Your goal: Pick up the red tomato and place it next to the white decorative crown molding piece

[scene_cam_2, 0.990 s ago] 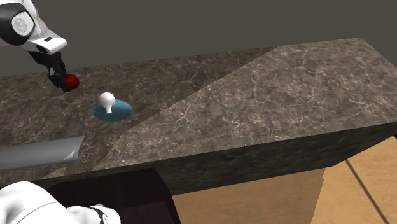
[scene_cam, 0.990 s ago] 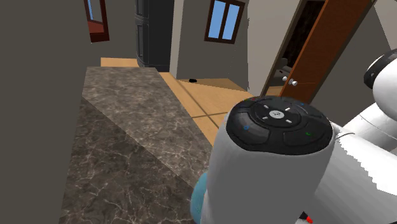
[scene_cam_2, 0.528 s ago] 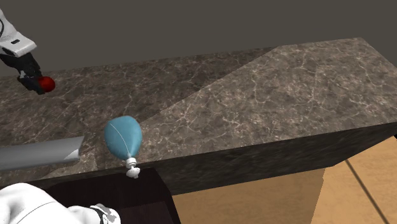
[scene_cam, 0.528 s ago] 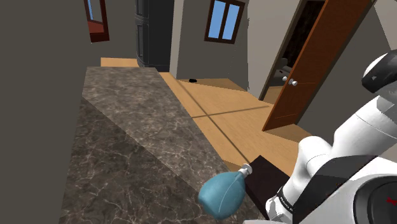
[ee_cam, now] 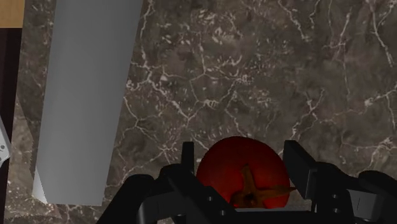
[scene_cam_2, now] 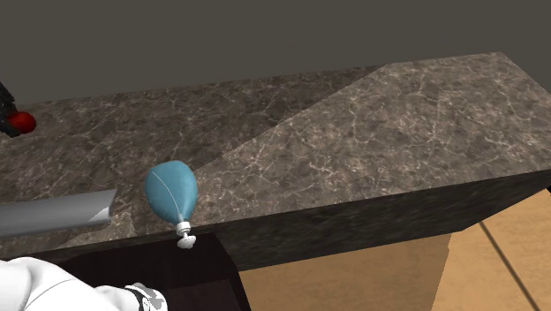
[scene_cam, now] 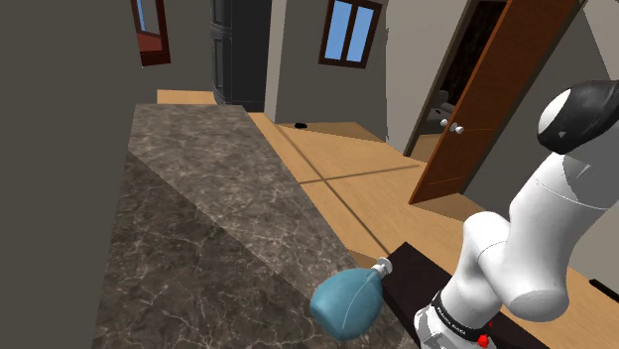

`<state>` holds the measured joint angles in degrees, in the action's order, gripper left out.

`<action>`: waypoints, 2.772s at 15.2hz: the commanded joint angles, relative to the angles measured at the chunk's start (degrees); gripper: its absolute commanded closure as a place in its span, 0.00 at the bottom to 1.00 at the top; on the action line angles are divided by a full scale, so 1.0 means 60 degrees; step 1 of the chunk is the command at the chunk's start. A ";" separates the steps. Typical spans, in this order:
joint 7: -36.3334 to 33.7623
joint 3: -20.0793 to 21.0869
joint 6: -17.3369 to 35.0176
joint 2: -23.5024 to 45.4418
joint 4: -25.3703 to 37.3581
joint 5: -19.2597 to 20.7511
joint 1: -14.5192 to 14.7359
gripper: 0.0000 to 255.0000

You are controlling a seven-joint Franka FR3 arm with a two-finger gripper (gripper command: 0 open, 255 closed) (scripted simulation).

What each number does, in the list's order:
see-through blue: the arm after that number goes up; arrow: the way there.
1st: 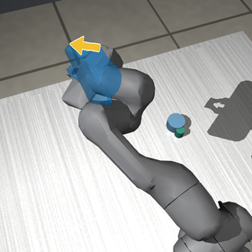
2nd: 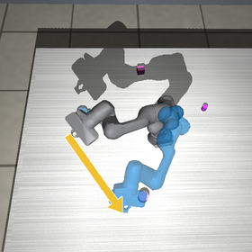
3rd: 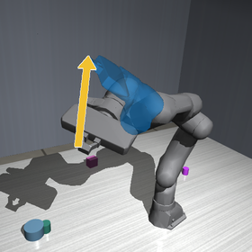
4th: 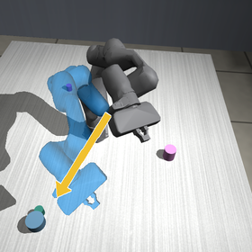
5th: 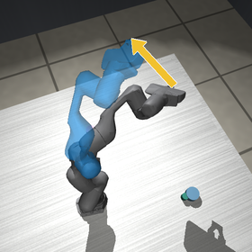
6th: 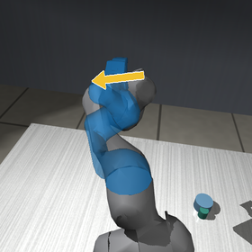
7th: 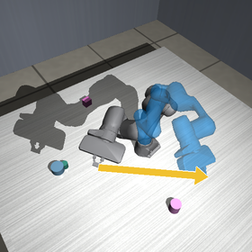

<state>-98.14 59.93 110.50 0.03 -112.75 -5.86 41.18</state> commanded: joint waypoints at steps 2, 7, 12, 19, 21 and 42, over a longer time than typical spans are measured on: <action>-0.1405 0.0401 -0.0014 0.1102 0.0655 0.1010 0.0605 1.00; -0.3119 0.0233 -0.0140 0.2671 0.1661 0.2430 0.2131 1.00; -0.3228 0.0083 0.0434 0.2895 0.1217 0.2653 0.2246 1.00; -0.3443 -0.0179 0.1200 0.3306 0.0695 0.3067 0.2465 1.00; -0.3515 -0.0270 0.1411 0.3438 0.0567 0.3201 0.2541 1.00; -0.3976 -0.0932 0.2563 0.4295 0.0004 0.4064 0.3081 0.00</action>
<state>-121.99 54.34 125.87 25.80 -112.73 18.52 59.67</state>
